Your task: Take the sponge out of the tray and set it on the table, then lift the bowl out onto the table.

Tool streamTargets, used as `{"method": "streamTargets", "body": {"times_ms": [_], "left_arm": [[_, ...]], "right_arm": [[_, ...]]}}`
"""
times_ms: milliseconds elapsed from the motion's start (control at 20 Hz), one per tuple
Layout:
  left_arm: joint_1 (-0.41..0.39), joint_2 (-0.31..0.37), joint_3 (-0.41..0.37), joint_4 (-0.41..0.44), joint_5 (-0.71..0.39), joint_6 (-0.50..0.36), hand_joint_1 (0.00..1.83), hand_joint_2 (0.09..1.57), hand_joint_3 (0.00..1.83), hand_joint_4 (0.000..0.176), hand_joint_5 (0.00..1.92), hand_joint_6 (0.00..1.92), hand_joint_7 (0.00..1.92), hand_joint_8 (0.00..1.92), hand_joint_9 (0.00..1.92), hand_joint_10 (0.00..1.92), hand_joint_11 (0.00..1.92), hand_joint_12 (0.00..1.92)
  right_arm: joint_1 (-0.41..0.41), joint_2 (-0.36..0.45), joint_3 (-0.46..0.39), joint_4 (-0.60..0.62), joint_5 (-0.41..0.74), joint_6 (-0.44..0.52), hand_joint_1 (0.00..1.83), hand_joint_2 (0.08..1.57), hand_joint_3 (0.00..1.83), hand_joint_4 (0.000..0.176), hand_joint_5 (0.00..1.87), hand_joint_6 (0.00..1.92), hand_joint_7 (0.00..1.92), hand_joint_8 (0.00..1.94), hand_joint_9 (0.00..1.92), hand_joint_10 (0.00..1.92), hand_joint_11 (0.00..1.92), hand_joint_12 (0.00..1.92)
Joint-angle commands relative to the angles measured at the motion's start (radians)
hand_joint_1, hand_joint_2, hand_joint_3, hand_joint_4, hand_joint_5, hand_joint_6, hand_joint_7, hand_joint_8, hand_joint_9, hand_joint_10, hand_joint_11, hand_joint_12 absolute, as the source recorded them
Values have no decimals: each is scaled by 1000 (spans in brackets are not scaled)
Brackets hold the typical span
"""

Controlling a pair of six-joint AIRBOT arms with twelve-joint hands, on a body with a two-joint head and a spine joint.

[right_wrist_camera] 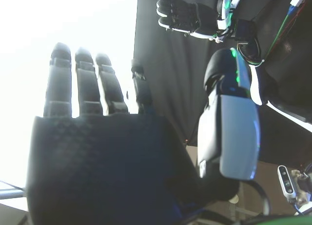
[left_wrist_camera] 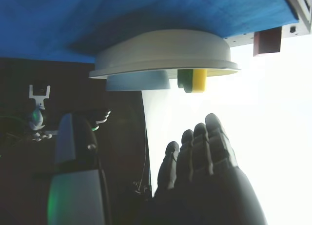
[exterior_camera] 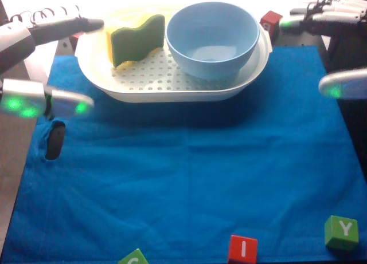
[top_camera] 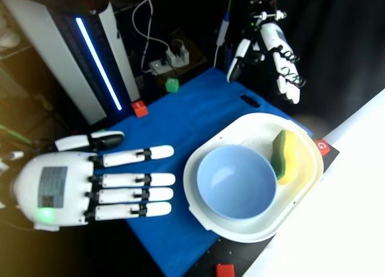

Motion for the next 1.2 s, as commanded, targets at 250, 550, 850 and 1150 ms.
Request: {"method": "streamTargets", "body": {"times_ms": [250, 550, 850, 1150], "left_arm": [[-111, -37, 52, -14, -42, 38, 731, 1017, 0, 88, 274, 0, 209, 1, 125, 5, 0, 293], [-389, -187, 217, 140, 244, 87, 670, 951, 0, 144, 248, 0, 286, 3, 221, 6, 0, 477], [-459, -297, 334, 100, 435, 238, 845, 949, 2, 56, 432, 0, 453, 3, 448, 5, 114, 663], [-470, -370, 429, 27, 584, 375, 825, 979, 3, 100, 406, 0, 443, 0, 438, 3, 0, 966]], "right_arm": [[16, -8, 1, 56, 96, 10, 247, 1281, 0, 88, 323, 9, 170, 6, 97, 11, 64, 141], [16, -19, 10, 46, 92, 10, 228, 1286, 2, 105, 340, 2, 190, 3, 134, 5, 117, 161], [16, -29, 20, 41, 92, 13, 297, 1309, 1, 112, 375, 6, 189, 1, 129, 2, 99, 180], [16, -33, 24, 38, 92, 13, 282, 1303, 0, 107, 411, 7, 191, 1, 131, 0, 74, 192]]}}
